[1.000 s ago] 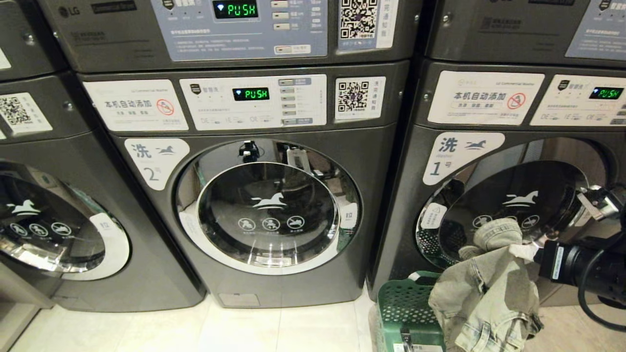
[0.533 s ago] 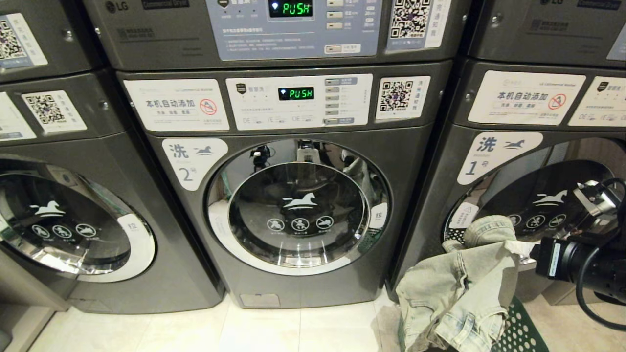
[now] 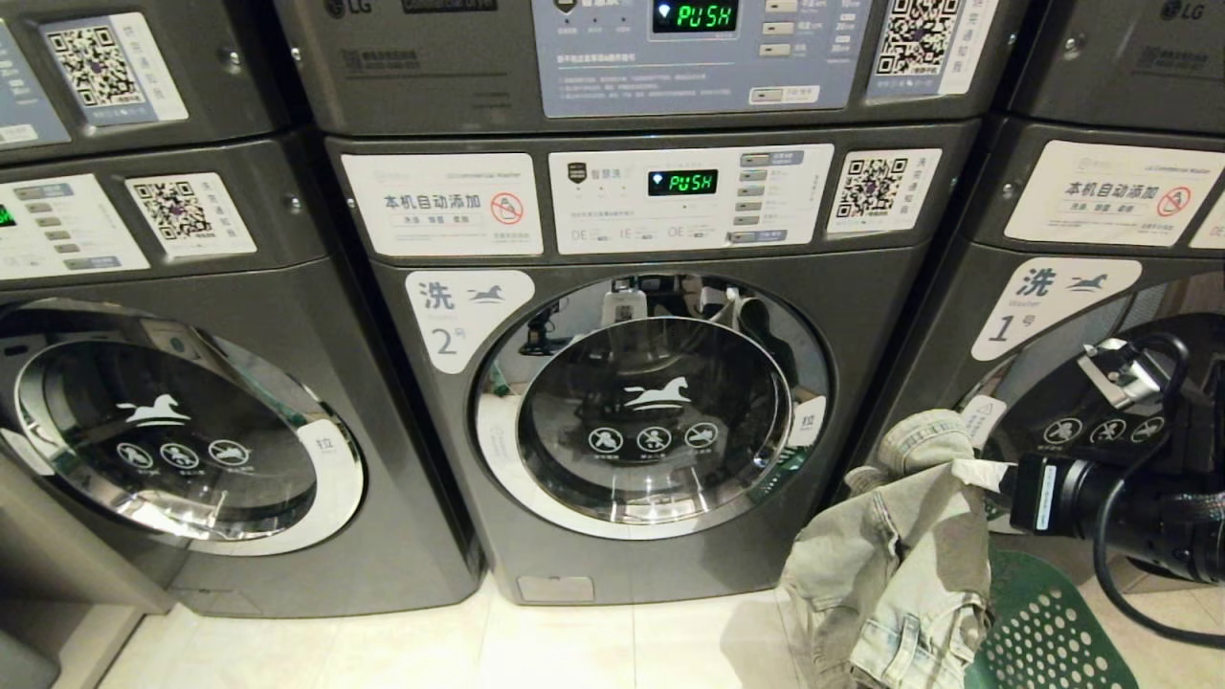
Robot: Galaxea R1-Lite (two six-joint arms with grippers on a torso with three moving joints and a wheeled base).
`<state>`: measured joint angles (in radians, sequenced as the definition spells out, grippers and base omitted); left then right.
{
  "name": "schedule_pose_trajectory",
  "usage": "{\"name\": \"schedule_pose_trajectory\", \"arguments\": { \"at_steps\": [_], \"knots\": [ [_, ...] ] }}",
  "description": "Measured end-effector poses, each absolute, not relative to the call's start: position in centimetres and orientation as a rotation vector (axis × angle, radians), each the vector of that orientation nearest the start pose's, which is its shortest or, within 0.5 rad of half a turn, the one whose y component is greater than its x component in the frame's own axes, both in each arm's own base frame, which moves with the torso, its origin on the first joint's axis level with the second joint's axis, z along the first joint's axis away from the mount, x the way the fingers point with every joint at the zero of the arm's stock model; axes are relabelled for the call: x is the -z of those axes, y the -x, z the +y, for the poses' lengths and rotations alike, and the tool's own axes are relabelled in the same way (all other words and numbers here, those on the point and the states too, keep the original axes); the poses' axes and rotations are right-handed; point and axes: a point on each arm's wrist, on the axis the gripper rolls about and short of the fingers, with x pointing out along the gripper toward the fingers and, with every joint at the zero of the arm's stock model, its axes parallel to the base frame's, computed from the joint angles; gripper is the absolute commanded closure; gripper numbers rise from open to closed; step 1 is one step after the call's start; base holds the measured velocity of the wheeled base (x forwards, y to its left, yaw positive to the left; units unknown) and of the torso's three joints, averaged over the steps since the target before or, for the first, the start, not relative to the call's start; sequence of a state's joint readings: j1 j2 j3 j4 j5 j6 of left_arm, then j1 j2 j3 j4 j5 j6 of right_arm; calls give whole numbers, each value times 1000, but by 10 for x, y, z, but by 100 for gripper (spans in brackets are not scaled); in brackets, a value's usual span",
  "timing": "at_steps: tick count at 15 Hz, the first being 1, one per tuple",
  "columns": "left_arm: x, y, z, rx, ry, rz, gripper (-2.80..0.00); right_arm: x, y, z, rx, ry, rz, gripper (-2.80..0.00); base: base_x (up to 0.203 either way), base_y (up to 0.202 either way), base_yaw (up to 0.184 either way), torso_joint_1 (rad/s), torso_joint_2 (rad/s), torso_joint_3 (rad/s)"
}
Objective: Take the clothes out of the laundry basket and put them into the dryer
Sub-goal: Put the clothes in the dryer
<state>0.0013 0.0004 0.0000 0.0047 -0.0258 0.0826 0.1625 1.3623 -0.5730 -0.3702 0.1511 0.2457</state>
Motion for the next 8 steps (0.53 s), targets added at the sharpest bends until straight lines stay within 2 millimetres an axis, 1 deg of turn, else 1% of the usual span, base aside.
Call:
{"name": "schedule_pose_trajectory", "arguments": {
  "at_steps": [8],
  "knots": [
    [-75, 23, -1, 25, -82, 4, 0, -178, -207, 40, -253, -228, 469, 0, 0, 196, -1, 2, 3, 3]
  ]
}}
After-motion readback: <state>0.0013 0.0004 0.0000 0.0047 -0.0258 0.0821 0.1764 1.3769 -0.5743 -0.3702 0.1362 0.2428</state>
